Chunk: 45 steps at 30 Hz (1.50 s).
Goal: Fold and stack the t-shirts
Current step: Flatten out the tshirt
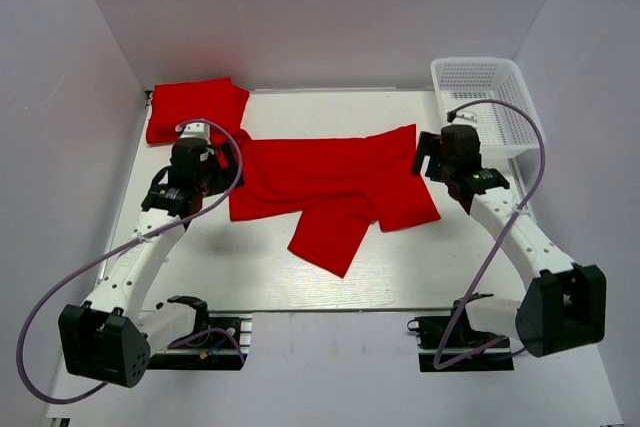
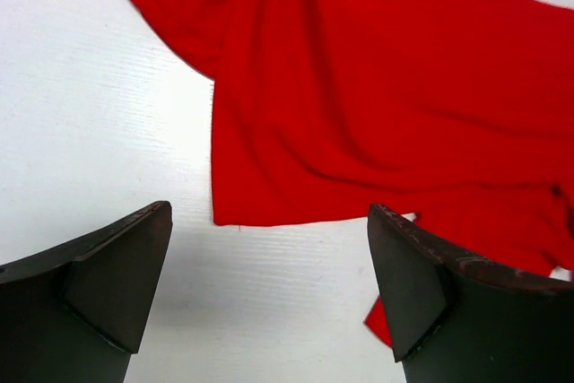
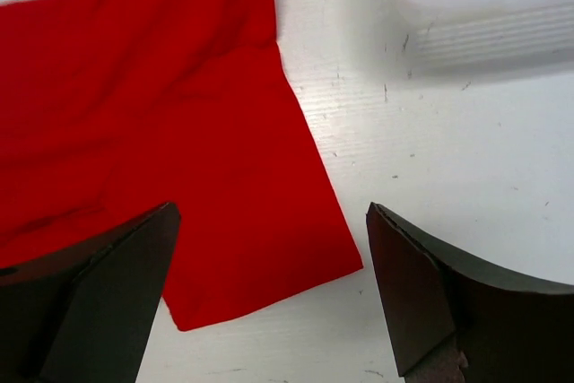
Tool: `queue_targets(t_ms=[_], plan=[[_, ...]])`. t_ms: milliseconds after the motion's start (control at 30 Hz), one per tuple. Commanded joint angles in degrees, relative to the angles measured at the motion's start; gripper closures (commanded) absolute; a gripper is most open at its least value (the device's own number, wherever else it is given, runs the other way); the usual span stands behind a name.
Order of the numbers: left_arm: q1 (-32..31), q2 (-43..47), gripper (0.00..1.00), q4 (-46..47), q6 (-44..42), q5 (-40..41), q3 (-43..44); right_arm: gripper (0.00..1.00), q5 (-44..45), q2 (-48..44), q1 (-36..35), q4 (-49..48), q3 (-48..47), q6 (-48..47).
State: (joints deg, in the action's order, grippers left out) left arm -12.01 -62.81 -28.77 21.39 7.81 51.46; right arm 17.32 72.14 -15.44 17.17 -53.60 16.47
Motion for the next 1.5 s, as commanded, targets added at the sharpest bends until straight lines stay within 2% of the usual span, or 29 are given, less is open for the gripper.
queue_targets(t_ms=[0, 267, 533, 767, 867, 1000, 1067, 1200, 1300, 1333, 1467], plan=[[0.0, 2.9, 0.0, 0.0, 1.6, -1.8, 0.0, 0.1, -1.2, -3.8, 0.2, -5.8, 0.0, 1.2], [0.0, -1.0, 0.0, 3.7, 2.8, -1.3, -7.5, 0.1, 0.2, -3.5, 0.2, -5.7, 2.4, 4.2], [0.5, -9.4, 0.12, 10.7, 3.4, -6.3, -12.7, 0.1, 1.0, -3.0, 0.2, -4.5, 2.5, 4.4], [1.2, -15.8, 0.18, 14.5, 3.4, -4.6, -13.3, 0.1, 1.9, -3.3, 0.3, -1.9, 2.0, 4.9], [1.2, -18.2, 0.26, 15.8, 4.9, -3.3, -13.3, 0.1, 1.8, -3.6, 0.3, -1.5, 2.5, 5.0], [1.2, -20.0, 0.41, 17.0, 6.0, -2.6, -13.3, 0.1, 1.5, -3.8, 0.4, -1.4, 2.4, 5.1], [1.2, -21.2, 0.42, 17.0, 6.7, -1.9, -13.3, 0.1, 1.7, -3.8, 0.4, -1.4, 2.4, 5.1], [1.2, -22.3, 0.59, 16.4, 7.3, 0.1, -13.3, 0.1, 1.8, -3.5, 0.2, -1.3, 2.5, 5.0], [1.2, -22.3, 0.85, 15.8, 7.8, 0.7, -13.3, 0.1, 1.7, -3.1, 0.4, -1.1, 2.8, 5.1], [1.2, -22.3, 1.0, 15.8, 7.8, 1.2, -13.3, 0.1, 1.6, -3.1, 0.2, -1.0, 3.1, 5.2], [1.2, -18.9, 1.0, 15.8, 7.8, 1.2, -13.8, 0.1, 2.5, -2.3, 0.3, -0.8, 4.5, 7.0]])
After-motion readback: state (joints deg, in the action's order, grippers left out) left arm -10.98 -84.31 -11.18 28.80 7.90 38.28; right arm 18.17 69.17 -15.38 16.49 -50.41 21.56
